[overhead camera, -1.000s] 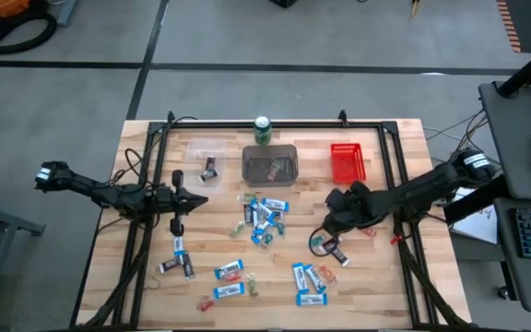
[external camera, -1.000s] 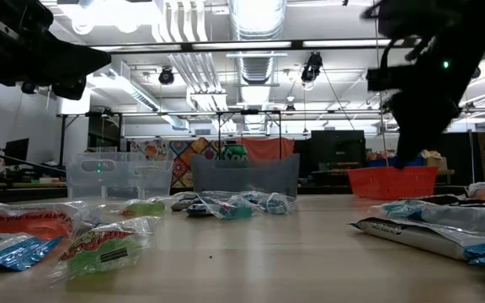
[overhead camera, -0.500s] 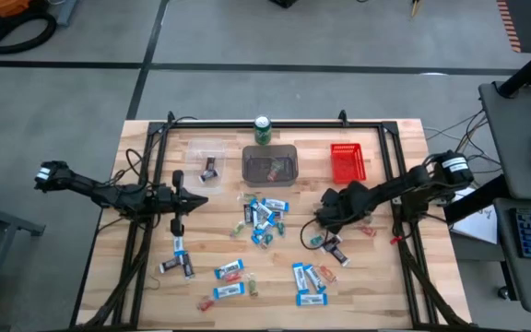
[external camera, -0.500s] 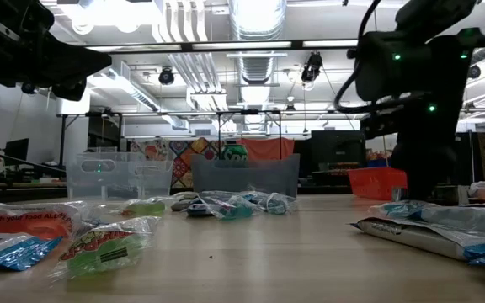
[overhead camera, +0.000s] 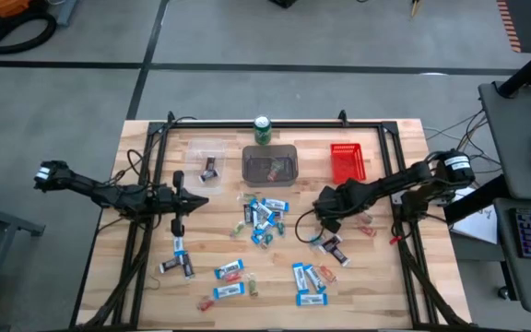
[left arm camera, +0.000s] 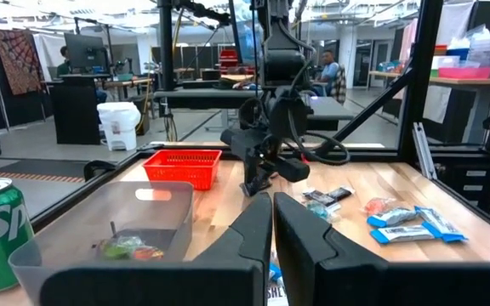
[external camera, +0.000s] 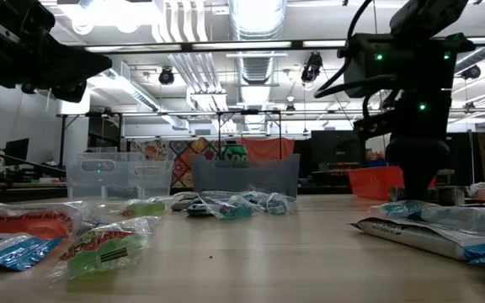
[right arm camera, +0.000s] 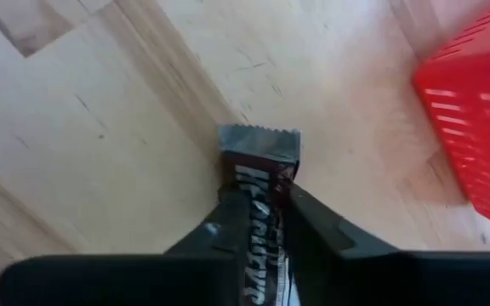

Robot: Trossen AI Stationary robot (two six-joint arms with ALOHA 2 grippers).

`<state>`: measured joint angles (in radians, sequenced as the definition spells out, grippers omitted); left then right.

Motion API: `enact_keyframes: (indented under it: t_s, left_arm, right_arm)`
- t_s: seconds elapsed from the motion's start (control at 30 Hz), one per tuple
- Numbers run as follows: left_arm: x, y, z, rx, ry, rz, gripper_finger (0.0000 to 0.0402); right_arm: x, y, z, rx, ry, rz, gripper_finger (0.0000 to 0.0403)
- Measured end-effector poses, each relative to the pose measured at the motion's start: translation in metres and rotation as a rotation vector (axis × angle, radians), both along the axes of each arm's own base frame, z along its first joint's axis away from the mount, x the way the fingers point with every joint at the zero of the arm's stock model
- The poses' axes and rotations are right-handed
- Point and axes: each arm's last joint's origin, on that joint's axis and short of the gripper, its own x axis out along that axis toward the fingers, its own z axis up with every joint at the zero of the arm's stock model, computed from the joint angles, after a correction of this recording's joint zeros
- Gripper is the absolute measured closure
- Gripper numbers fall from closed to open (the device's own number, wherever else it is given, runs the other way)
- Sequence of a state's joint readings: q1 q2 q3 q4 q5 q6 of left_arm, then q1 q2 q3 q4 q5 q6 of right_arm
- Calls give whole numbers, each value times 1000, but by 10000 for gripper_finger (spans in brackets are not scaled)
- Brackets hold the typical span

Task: Organize candy in baskets
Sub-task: Put the brown chocolate bar into the transparent bin

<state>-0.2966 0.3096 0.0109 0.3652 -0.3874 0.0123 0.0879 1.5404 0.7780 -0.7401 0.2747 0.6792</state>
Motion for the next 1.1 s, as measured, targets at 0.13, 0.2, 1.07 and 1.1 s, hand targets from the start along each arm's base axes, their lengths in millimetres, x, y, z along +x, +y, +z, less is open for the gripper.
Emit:
enact_keyframes:
  t_s: [0.13, 0.2, 1.07, 1.1]
  left_arm:
    - [0, 0, 0, -25, 0, -2, 402]
    - [0, 0, 0, -41, -2, -3, 402]
    - [0, 2, 0, -99, -7, 70, 402]
    - [0, 2, -1, -99, -6, 70, 402]
  right_arm:
    - [0, 0, 10, 21, -65, 0, 380]
    - [-2, 1, 18, 34, -96, 1, 378]
    - [91, -19, 98, -309, -1272, 379, 376]
    - [96, -23, 97, -325, -1286, 370, 376]
